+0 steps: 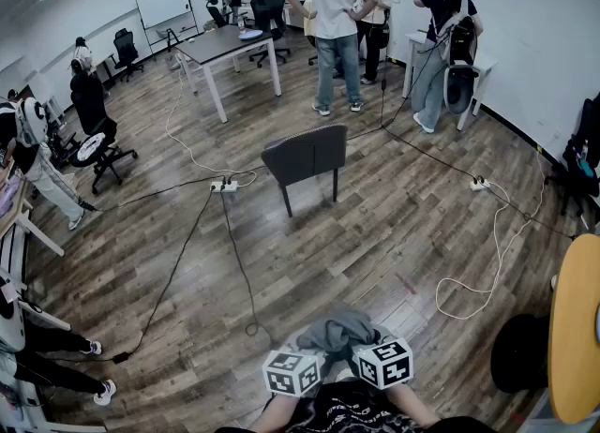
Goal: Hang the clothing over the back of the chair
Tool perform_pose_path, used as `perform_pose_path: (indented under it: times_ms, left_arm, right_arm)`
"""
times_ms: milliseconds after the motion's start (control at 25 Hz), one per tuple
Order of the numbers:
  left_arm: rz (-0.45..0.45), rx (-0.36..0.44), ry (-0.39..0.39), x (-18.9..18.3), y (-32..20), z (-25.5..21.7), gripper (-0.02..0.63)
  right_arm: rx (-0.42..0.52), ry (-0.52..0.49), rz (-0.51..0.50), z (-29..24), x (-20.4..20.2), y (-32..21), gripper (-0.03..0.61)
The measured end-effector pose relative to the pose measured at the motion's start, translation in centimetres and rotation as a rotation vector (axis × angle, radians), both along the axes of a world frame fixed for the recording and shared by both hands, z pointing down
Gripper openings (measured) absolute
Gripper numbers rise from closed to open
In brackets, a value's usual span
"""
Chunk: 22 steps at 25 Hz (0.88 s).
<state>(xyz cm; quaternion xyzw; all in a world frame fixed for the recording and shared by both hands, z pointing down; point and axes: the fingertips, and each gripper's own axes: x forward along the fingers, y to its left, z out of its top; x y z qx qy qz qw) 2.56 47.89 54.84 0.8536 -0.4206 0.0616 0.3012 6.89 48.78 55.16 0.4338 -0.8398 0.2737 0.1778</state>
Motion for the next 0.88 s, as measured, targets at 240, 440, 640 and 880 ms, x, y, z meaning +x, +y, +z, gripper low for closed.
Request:
perform_pose_path:
  times_ms: [240,440,640,880]
  left_arm:
    - [-0.019,0.001,0.002,0.4,0.3,-0.1,0.064]
    - [-0.035,-0.002,0.005,1.2,1.0,0.4,0.064]
    - [-0.049,0.000,0.009,2.2,1.4,0.3,0.064]
    - [-0.056,0.001,0.015,2.8,1.8,0.5,0.064]
  right_arm:
    - [0.009,0.007,-0.016,-0.1,0.4,0.2,0.054]
    - [0.009,0.015,-0.029,0.4,1.2,0.8,0.054]
    - [-0.006,0.002,-0.062,0.4,2.1,1.3,0.055]
    - [0.009,0.032,-0.089,0.6,2.8,1.6,0.057]
